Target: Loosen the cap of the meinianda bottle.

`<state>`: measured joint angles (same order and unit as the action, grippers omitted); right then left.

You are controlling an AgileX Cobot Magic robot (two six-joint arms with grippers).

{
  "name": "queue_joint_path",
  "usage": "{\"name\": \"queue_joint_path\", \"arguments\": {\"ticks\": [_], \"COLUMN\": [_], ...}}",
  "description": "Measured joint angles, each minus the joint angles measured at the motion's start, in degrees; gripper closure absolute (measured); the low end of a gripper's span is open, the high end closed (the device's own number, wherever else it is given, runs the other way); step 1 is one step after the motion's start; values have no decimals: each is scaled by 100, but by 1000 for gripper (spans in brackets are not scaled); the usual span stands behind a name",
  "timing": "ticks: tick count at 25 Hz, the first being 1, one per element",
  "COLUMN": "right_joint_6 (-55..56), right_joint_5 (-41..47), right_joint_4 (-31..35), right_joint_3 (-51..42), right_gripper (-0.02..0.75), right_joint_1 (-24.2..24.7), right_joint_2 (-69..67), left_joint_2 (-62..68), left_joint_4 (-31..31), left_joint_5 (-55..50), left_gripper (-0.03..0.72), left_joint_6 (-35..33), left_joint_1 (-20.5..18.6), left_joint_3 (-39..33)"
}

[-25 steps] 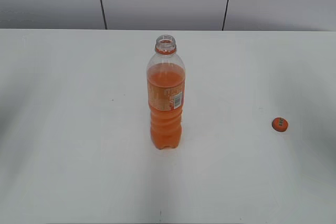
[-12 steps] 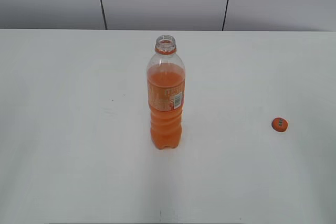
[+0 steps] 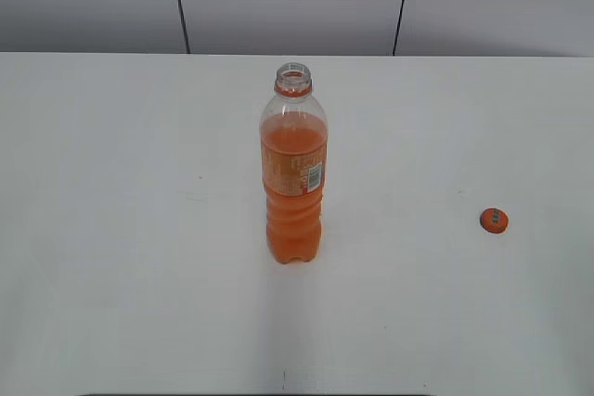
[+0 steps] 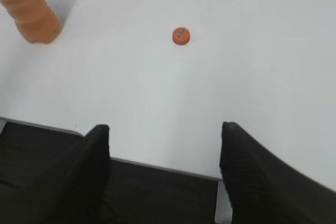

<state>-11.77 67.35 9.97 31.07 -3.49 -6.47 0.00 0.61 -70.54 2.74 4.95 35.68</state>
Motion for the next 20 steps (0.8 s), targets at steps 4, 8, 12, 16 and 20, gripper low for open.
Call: {"name": "queue_joint_path", "arguments": {"ticks": [4,8,12,16,20], "right_joint_6": [-19,-19,-21,-21,-21], "right_joint_5": [-162,-286,-365,-371,-371], "right_joint_4": [-7,-11,-24,-31,-37], "right_joint_3": [-79,-141,-190,-194,-194], "right_gripper": [239,239,239,239,239], "right_joint_1": [0,0,0,0,0], "right_joint_2": [581,679,679,679,679], "left_joint_2": [-37,-42,-42,-42,-42], "left_joint_4": [1,4,-12,-14,-18], "left_joint_5": [102,536,847,890,890], "left_gripper": [199,199,199,199,199], "left_joint_6": [-23,-29,-41,-46,-46], "left_joint_1": [0,0,-5,-5,-5], "left_joint_3": [-179,-352,-512,-512,-512]}}
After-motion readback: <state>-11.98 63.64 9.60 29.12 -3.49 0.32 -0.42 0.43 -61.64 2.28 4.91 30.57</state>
